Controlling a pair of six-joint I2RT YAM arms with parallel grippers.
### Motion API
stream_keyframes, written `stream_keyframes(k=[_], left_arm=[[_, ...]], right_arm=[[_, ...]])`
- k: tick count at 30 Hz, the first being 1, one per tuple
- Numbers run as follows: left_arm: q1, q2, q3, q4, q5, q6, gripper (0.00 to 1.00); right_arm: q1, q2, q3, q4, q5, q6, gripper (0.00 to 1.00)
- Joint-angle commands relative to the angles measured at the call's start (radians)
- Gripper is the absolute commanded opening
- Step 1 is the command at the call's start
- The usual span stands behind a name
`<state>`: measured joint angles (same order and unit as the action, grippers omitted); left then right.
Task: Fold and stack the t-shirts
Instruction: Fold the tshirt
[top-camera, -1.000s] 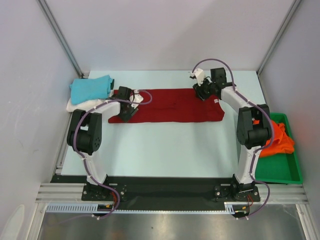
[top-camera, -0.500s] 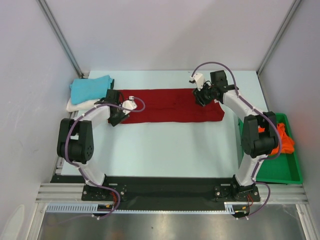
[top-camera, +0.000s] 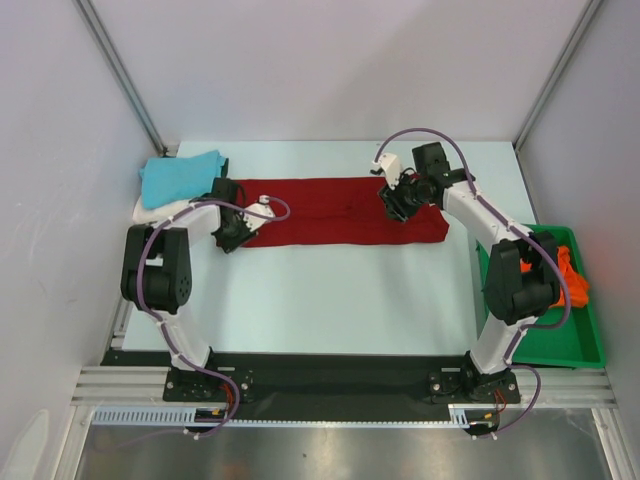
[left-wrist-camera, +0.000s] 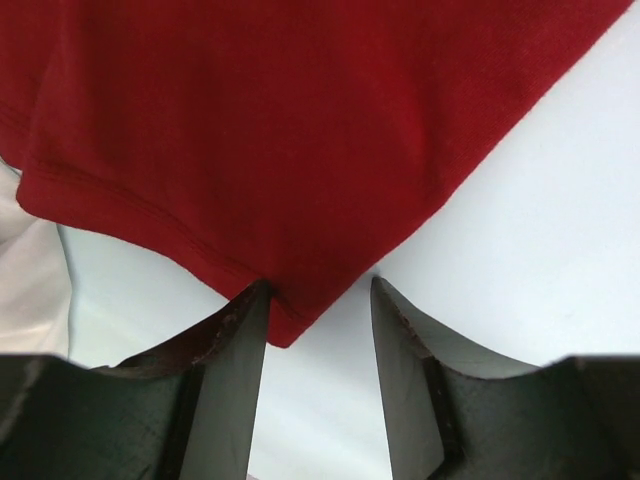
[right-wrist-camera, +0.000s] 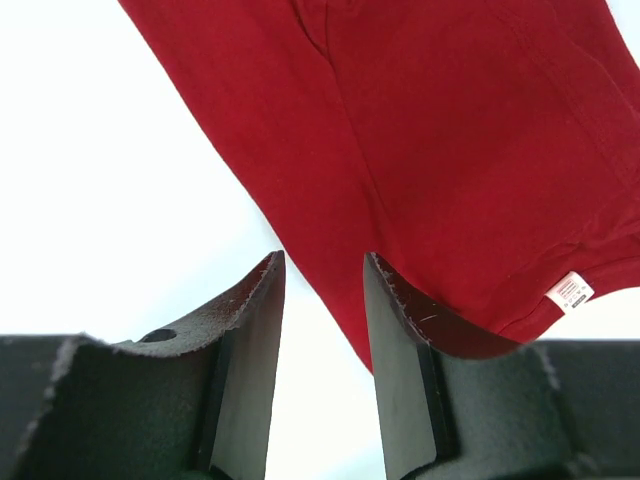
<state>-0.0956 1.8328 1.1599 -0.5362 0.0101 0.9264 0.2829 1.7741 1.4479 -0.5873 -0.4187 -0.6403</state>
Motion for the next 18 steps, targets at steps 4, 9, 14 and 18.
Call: stream_keyframes(k=[4,9,14,18], left_arm=[[0.007,0.055,0.049,-0.045,0.037,0.025,0.5],[0.016,0.083,0.064,-0.059,-0.004,0.055,0.42],[0.03,0.108,0.086,-0.111,-0.007,0.057,0.21],[0.03,0.066,0.043,-0.128,0.013,0.039,0.09]], right_arm=[[0.001,-0.058,0.017,0.006,0.001,0.008,0.42],[0.004,-0.067,0.003,0.001,0.011,0.008,0.42],[0.002,-0.07,0.0,-0.003,0.015,0.008,0.42],[-0.019,-0.061,-0.006,0.004,0.031,0.031,0.41]])
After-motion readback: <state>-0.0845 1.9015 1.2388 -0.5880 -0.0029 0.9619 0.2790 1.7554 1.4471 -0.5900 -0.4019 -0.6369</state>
